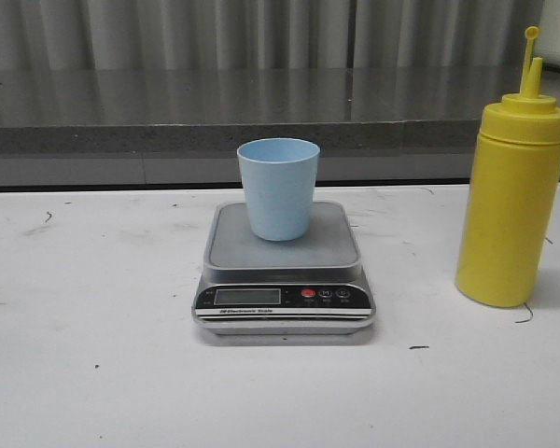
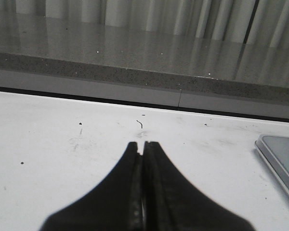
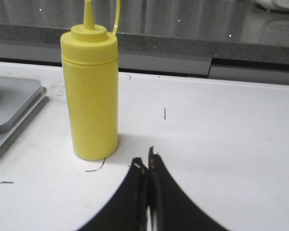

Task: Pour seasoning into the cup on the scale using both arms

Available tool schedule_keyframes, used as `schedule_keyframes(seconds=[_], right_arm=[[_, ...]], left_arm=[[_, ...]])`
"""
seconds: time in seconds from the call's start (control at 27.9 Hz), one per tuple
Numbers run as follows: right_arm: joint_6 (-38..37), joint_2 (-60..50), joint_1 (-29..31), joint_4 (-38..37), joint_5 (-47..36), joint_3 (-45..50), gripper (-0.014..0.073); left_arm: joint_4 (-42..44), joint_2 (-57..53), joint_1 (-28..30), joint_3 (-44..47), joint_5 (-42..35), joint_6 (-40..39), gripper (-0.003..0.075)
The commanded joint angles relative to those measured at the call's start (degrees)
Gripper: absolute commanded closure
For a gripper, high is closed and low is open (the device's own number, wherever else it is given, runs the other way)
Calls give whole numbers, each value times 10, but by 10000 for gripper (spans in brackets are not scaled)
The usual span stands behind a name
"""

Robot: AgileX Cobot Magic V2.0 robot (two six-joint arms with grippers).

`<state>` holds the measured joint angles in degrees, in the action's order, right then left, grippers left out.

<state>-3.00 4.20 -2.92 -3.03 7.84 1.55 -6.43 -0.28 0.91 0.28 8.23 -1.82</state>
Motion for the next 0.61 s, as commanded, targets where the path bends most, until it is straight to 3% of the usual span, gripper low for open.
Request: schedule_keyframes(seconds=[0.0,0.57], right_arm=[[8,-32,5,2,8,-3,706],[8,-57,9,2,27,-3,706]], left_arm=[[-5,-9,1,13,-50,-7,740],[-5,-9,1,13,-50,-7,740]])
